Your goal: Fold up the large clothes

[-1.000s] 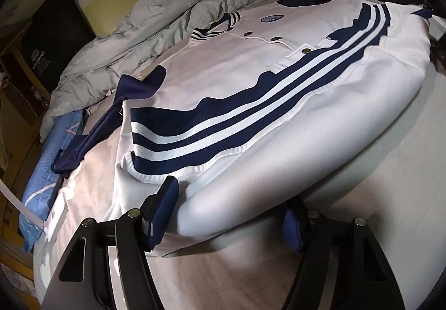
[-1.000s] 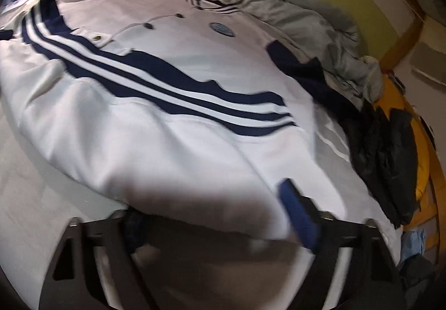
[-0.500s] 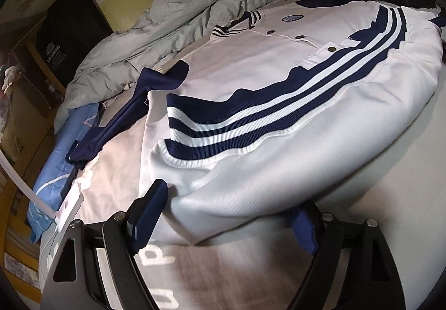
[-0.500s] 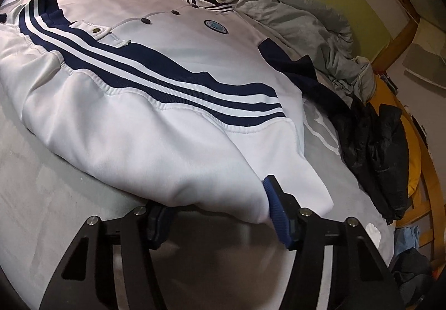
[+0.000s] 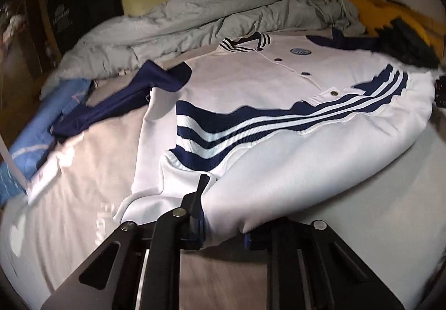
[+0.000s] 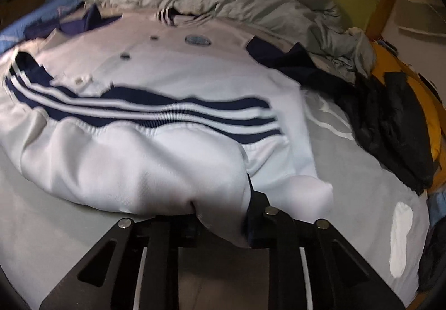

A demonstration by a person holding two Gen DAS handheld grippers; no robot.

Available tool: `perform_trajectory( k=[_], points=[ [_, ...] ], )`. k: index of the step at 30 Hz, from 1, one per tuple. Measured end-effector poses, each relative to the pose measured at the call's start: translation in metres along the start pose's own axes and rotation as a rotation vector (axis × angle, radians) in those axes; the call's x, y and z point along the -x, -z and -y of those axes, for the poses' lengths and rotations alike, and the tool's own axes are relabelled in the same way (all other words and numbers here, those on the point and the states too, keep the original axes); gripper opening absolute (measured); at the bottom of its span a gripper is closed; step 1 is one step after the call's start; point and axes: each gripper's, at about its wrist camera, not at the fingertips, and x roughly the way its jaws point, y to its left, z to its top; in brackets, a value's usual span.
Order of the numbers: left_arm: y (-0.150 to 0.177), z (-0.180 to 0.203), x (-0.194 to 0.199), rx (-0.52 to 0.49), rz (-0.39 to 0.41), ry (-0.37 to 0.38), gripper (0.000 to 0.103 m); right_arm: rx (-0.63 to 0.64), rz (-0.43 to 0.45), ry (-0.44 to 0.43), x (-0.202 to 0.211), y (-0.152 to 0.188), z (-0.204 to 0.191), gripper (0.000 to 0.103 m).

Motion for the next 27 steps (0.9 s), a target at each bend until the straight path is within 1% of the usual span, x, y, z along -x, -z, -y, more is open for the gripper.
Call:
perform_trajectory(
  k=[1, 3, 6, 7, 9, 11, 13, 14, 16, 18, 21, 22, 25, 27],
  points=[
    [0.002, 0.0, 0.007, 0.003, 0.002, 0.011, 0.019, -0.005, 0.003, 0.0, 0.008, 0.002, 0.001, 0.018],
    [0.008, 0.005, 0.026, -0.011, 0.005, 0.001, 0.019, -0.01, 0.012, -0.013, 0.033, 0.008, 0.002, 0.017],
    [0.025, 0.01, 0.055, 0.018, -0.012, 0.042, 0.019, 0.013, 0.064, -0.042, 0.071, 0.025, 0.002, 0.017],
    [0.033, 0.011, 0.063, 0.026, -0.022, 0.056, 0.019, 0.012, 0.066, -0.051, 0.081, 0.034, 0.002, 0.017],
    [0.046, 0.013, 0.074, 0.042, -0.06, 0.081, 0.019, 0.015, 0.038, -0.072, 0.092, 0.056, 0.002, 0.018],
    [0.052, 0.015, 0.08, 0.046, -0.095, 0.111, 0.019, 0.004, -0.01, -0.118, 0.092, 0.073, 0.004, 0.019],
    [0.049, 0.017, 0.079, 0.051, -0.122, 0.102, 0.02, -0.013, -0.058, -0.15, 0.085, 0.083, 0.006, 0.021],
    [0.046, 0.017, 0.078, 0.056, -0.125, 0.095, 0.02, -0.014, -0.068, -0.151, 0.08, 0.084, 0.007, 0.021],
    [0.037, 0.015, 0.078, 0.074, -0.137, 0.1, 0.021, -0.026, -0.065, -0.151, 0.078, 0.076, 0.01, 0.024],
    [0.026, 0.008, 0.078, 0.092, -0.148, 0.12, 0.022, -0.03, -0.048, -0.164, 0.081, 0.064, 0.013, 0.026],
    [-0.001, -0.008, 0.068, 0.113, -0.17, 0.163, 0.023, -0.005, -0.046, -0.156, 0.084, 0.041, 0.017, 0.03],
    [-0.008, -0.012, 0.065, 0.119, -0.173, 0.167, 0.023, 0.007, -0.041, -0.149, 0.083, 0.033, 0.018, 0.032],
    [-0.038, -0.028, 0.044, 0.174, -0.185, 0.163, 0.024, 0.044, 0.001, -0.113, 0.081, 0.004, 0.02, 0.032],
    [-0.053, -0.034, 0.029, 0.182, -0.187, 0.151, 0.024, 0.053, 0.008, -0.094, 0.071, -0.015, 0.018, 0.032]
  ],
)
